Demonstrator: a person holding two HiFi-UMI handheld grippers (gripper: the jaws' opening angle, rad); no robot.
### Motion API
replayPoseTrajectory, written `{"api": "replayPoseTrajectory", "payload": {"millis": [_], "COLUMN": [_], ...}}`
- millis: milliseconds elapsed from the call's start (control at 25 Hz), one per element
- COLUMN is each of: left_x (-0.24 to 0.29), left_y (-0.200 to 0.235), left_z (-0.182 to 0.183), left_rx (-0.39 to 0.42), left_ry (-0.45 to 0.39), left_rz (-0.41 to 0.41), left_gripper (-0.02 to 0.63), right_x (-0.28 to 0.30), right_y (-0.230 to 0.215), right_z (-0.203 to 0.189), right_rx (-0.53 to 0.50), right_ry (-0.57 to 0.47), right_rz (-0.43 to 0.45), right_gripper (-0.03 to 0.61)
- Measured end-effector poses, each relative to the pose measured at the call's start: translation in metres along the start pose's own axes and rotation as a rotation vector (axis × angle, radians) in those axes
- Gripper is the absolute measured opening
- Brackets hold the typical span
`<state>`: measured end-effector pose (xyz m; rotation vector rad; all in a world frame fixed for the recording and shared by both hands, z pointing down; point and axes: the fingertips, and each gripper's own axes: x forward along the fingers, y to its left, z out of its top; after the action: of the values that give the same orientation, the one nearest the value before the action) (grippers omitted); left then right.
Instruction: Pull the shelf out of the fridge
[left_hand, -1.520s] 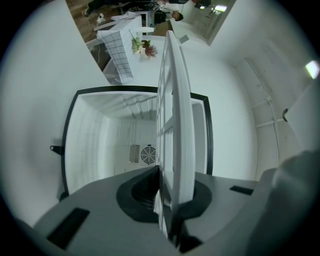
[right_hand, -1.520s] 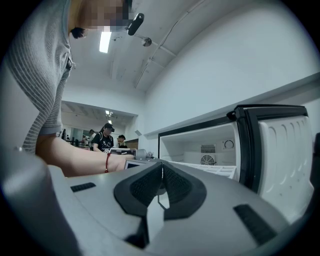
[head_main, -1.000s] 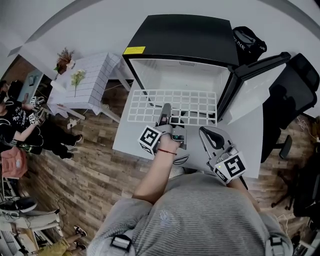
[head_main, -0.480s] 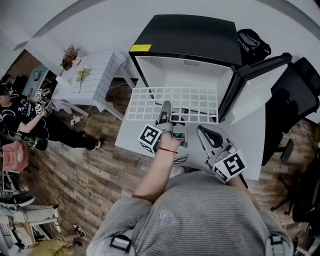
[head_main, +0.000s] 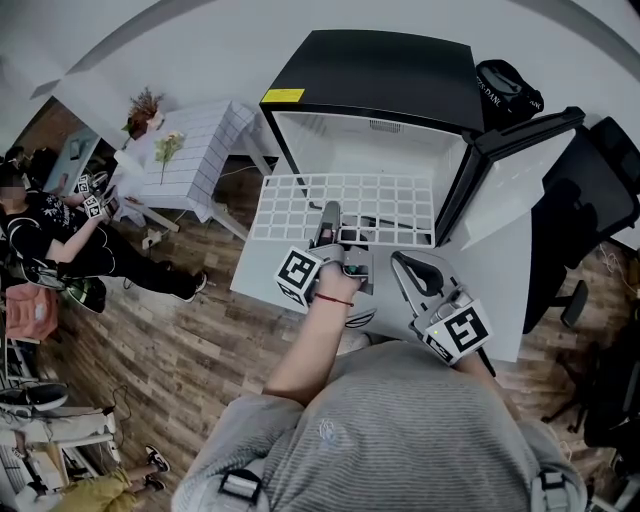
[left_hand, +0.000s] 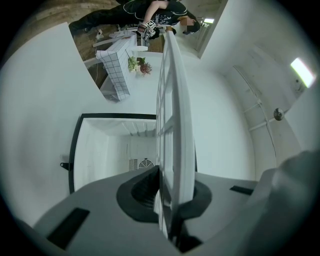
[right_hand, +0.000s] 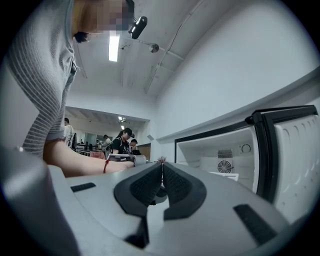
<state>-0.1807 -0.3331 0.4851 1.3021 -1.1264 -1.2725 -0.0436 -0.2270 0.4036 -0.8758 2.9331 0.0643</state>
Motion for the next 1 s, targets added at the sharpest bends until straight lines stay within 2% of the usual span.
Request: {"api": "replayPoseTrajectory", "payload": {"millis": [1000], "left_x": [0.014], "left_y": [0.001], "left_z": [-0.003], "left_rx": [-0.016], "left_ry": [0.028], "left_rz": [0.001], "left_gripper": [0.032], "right_x": [0.017], "right_y": [-0.005], "right_z": [0.002], "right_rx": [-0.019], "right_ry": [0.007], "right_rz": [0.010], "right_gripper": [0.012]}}
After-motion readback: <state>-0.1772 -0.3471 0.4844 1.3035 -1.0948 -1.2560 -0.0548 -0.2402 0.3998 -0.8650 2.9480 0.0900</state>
